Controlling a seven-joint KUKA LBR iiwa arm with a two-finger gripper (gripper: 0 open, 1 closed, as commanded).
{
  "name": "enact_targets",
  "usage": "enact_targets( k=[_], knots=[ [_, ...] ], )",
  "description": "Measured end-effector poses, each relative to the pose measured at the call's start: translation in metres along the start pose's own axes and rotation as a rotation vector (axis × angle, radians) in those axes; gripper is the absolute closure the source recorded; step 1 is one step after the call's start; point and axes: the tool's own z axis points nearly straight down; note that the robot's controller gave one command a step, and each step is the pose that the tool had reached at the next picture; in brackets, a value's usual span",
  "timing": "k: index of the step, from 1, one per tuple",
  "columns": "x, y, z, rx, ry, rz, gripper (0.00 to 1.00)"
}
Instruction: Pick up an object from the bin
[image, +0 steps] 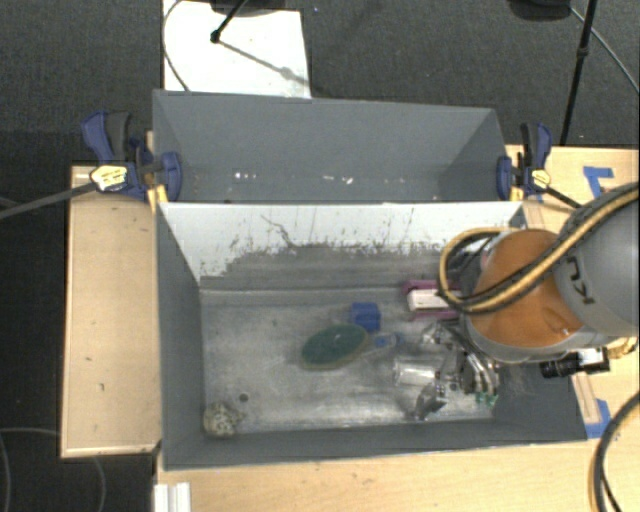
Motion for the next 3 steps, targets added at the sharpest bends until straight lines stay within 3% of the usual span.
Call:
enact_targets(
  k=[1,2,3],
  knots=[
    [-0.001,0.0,0.0,0.0,-0.002,-0.012,0.0],
    [-0.002,0.0,-0.001,0.0,-0.005,-0.015,1.0],
    [-0.005,0.0,-0.112,-0.001,-0.003,-0.031,1.0]
  ],
)
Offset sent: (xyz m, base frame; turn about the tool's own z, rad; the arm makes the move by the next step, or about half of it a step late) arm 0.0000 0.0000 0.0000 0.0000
